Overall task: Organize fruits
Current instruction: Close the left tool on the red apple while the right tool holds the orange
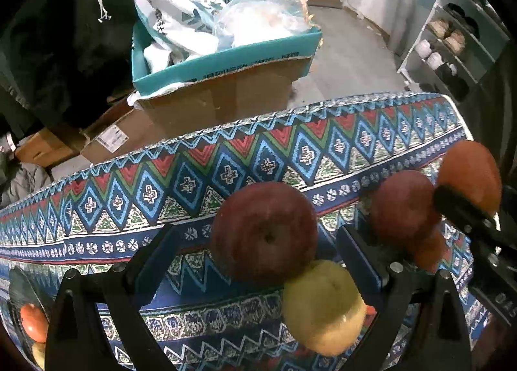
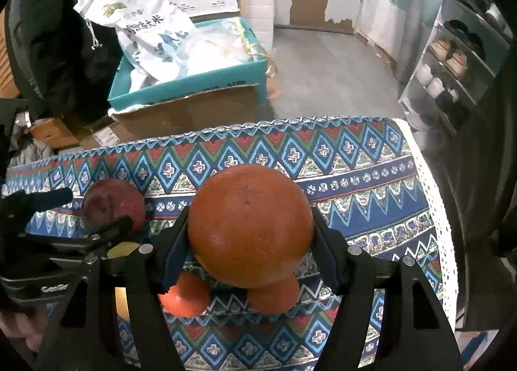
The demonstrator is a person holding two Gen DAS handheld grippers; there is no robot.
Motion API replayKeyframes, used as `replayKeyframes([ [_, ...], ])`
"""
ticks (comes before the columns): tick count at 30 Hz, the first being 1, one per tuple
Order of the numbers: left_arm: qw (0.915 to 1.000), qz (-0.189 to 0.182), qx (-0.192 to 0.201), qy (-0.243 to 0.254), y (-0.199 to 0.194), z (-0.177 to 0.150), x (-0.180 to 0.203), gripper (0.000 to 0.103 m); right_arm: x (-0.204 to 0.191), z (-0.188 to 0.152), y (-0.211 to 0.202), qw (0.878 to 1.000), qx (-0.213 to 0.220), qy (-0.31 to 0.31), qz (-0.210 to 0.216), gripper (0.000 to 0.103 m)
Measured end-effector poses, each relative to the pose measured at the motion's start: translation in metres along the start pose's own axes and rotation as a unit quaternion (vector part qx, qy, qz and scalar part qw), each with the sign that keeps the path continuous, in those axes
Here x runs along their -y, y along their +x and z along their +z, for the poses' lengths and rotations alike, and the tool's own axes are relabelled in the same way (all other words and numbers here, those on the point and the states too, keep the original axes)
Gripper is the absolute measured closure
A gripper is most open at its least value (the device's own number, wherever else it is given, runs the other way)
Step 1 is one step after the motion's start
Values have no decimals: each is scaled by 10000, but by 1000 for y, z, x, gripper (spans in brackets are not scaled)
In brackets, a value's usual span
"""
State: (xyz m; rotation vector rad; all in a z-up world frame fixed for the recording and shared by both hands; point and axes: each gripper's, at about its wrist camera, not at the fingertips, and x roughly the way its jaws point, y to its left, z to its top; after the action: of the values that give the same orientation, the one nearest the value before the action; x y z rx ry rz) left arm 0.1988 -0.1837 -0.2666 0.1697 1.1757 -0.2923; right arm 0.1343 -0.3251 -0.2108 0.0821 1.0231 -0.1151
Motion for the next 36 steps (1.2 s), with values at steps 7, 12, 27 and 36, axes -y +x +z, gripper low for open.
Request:
replayKeyframes([
  [7, 9996, 75, -256, -97, 25, 2, -5, 7, 1, -1, 3, 10000, -31, -22, -14, 35],
  [12, 9987, -338, -324, -188, 31, 1, -7, 28, 1, -2, 4, 10000, -30, -42, -11, 35],
  [27, 9996, -236, 97, -147, -4, -14, -9, 28, -2, -4, -2, 10000, 31, -70, -38, 35],
  [36, 9982, -144, 574, -64, -51, -21, -14, 28, -7, -2, -19, 9997, 203, -112, -18, 35],
])
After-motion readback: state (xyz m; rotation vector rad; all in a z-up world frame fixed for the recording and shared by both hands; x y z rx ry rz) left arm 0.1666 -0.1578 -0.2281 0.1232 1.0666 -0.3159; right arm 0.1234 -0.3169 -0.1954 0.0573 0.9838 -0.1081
